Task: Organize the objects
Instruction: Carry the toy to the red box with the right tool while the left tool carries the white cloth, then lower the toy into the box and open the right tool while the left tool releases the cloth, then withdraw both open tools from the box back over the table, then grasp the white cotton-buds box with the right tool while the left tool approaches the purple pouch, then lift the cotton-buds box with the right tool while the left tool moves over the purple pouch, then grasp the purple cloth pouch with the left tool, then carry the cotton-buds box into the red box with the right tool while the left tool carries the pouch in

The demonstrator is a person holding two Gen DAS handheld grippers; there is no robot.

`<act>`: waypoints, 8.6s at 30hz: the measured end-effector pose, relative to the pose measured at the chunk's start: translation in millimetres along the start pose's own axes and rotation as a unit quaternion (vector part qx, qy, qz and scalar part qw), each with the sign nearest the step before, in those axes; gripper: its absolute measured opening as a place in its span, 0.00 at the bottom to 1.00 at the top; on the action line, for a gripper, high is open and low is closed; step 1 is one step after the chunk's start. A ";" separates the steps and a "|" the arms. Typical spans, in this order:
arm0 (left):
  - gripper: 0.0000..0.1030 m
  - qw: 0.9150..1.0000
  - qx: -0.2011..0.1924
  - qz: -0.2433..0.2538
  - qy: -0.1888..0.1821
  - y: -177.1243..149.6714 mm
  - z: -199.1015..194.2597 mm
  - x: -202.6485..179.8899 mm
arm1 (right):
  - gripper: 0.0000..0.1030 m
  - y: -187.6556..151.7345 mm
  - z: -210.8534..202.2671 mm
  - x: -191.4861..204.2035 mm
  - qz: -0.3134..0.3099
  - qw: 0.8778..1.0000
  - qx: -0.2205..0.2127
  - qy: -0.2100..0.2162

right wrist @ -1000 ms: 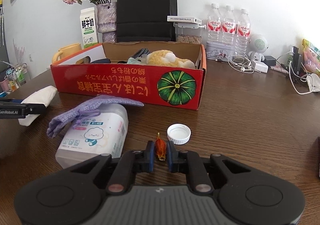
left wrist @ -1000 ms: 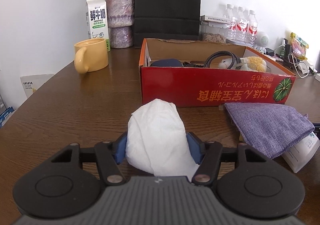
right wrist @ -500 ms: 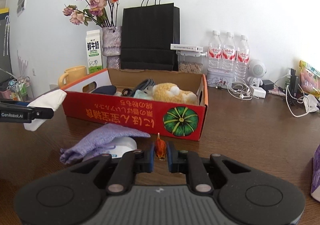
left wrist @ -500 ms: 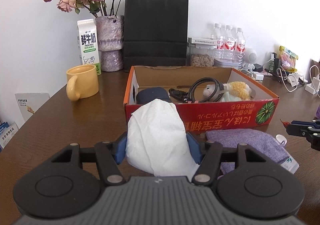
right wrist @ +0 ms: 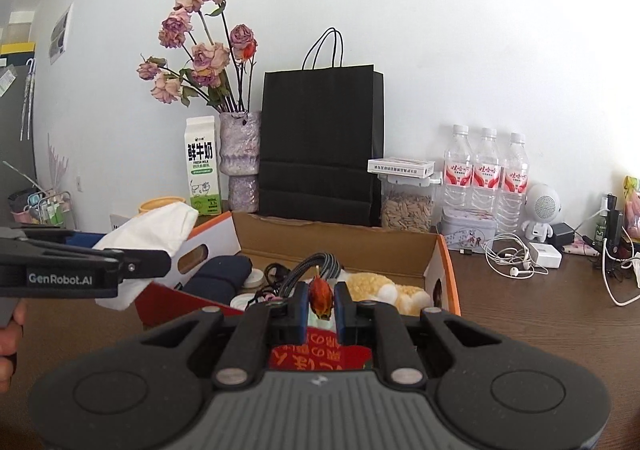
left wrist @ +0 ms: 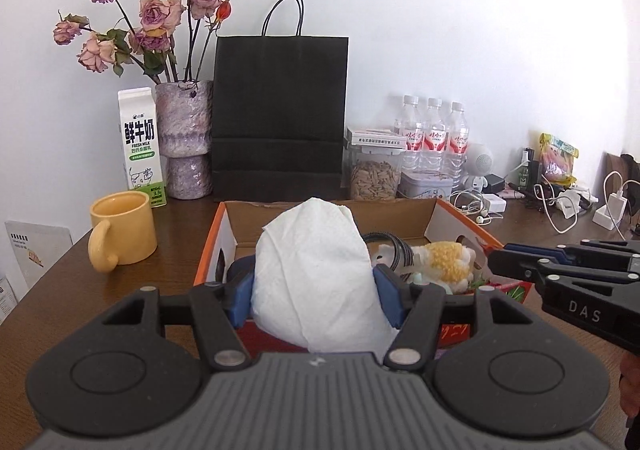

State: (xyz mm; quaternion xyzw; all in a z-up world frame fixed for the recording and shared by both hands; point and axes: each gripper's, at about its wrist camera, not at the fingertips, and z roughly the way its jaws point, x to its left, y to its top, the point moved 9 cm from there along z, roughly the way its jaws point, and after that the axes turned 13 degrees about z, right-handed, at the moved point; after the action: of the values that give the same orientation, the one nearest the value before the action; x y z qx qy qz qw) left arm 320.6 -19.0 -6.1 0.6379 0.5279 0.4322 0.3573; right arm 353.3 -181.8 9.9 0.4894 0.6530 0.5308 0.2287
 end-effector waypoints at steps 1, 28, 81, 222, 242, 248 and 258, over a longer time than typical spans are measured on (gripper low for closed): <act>0.61 1.000 -0.003 0.000 -0.001 2.7 2.8 -0.8 | 0.12 3.2 5.9 0.4 0.004 1.000 -0.003 0.002; 0.73 0.999 0.020 -0.016 0.025 21.3 107.5 17.6 | 0.12 24.2 121.3 -42.3 0.050 0.998 0.016 -0.031; 1.00 0.999 -0.014 -0.032 0.038 -17.9 52.6 31.9 | 1.00 5.4 57.5 -56.3 0.029 0.996 -0.016 -0.086; 1.00 0.985 0.163 0.029 -0.051 -108.6 23.1 -9.5 | 0.63 -84.5 -2.8 -33.9 0.049 0.992 0.096 -0.062; 0.08 0.998 0.013 0.013 -0.056 -26.7 -35.6 0.1 | 0.63 -49.0 -21.1 -23.3 0.034 0.997 0.043 -0.049; 0.08 0.998 -0.031 0.014 -0.044 12.5 -29.3 4.7 | 0.63 -7.4 -14.9 -25.9 0.027 0.998 0.009 -0.049; 0.08 0.998 -0.035 -0.011 -0.057 36.4 12.0 4.0 | 0.63 38.8 30.2 -20.1 0.036 0.998 -0.014 -0.040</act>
State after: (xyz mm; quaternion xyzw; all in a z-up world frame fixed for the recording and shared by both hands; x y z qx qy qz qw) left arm 345.4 -21.9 23.3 0.6424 0.4986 0.4094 0.4137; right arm 401.8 -187.0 31.0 0.5305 0.6175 0.5278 0.2424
